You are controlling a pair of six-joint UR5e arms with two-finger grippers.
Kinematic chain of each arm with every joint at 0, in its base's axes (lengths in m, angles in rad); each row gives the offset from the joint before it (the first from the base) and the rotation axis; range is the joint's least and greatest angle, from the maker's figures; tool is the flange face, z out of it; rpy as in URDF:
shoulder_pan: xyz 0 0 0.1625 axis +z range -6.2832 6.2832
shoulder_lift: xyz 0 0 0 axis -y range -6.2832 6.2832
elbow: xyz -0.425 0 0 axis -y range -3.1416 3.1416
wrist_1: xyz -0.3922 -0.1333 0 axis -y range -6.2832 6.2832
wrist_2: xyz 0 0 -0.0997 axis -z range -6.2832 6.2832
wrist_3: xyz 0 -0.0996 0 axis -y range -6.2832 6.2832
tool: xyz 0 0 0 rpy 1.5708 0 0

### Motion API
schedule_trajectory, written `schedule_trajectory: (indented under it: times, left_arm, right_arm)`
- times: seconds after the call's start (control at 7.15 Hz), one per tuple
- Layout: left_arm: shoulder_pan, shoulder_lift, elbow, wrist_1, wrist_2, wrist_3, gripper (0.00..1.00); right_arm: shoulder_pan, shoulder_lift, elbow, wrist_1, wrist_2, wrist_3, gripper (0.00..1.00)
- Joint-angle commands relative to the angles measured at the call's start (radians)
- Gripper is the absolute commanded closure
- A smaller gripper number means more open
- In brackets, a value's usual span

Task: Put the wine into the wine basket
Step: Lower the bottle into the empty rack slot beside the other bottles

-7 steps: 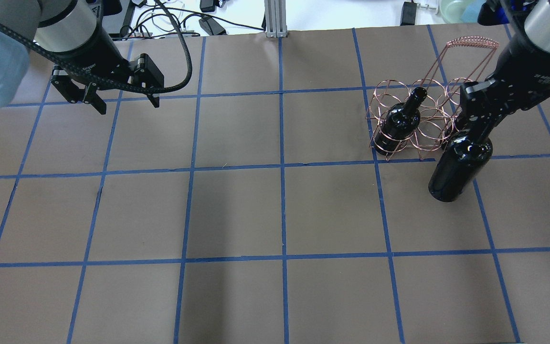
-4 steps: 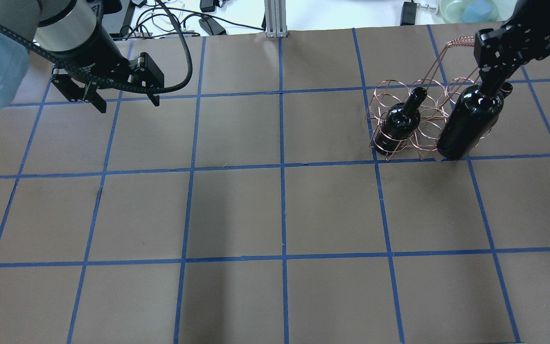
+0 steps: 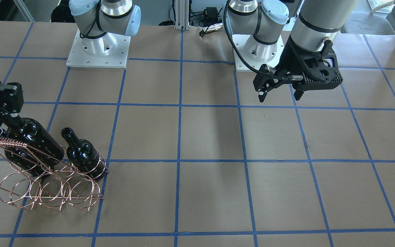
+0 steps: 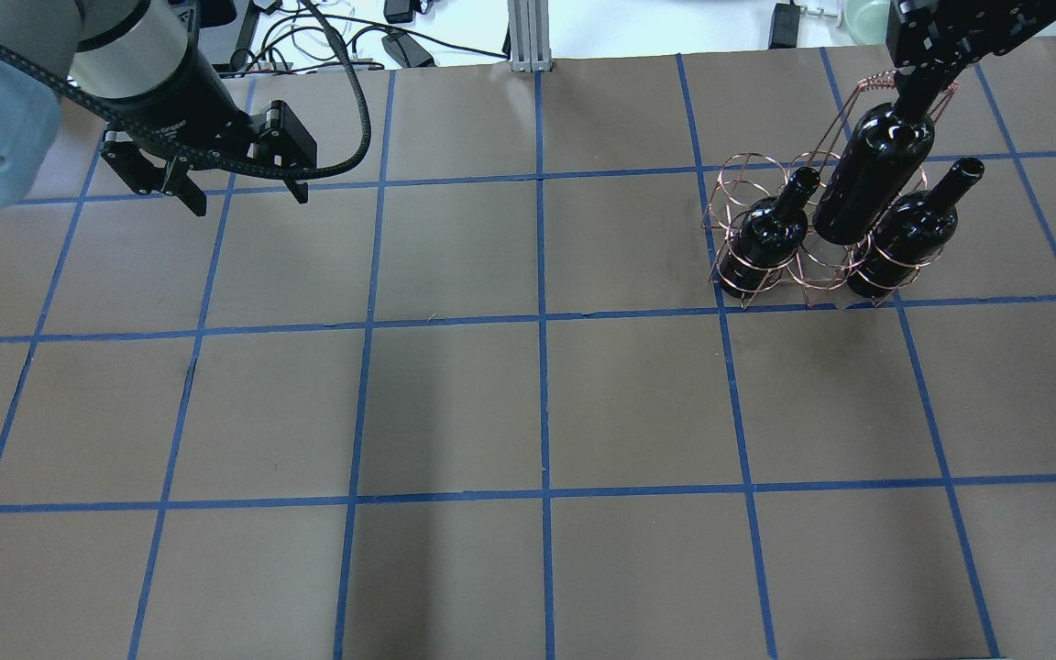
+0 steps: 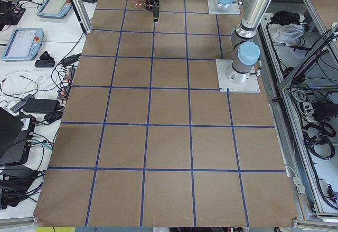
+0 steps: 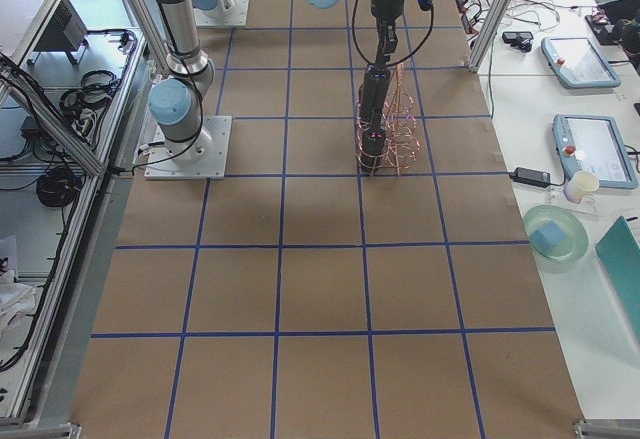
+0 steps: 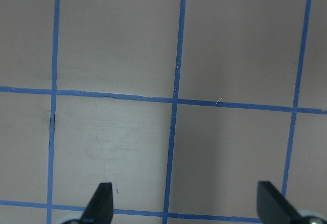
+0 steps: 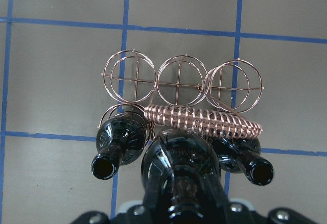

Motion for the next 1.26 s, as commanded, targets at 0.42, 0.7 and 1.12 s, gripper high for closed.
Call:
schedule_trajectory:
  times: [0.42, 0.7, 1.12]
  left_arm:
    - [0.000, 0.001, 0.000, 0.002, -0.006, 0.002, 0.00]
    - [0.000, 0.001, 0.000, 0.004, -0.007, 0.004, 0.00]
    - [0.000, 0.001, 0.000, 0.005, -0.009, 0.005, 0.00]
  right_arm:
    - [0.000, 0.028, 0.015, -0.012, -0.007, -0.016, 1.00]
    - [-0.001, 0.049, 0.018, -0.037, -0.005, -0.031, 1.00]
    - [-0.001, 0.075, 0.146, -0.193, 0.001, -0.025, 1.00]
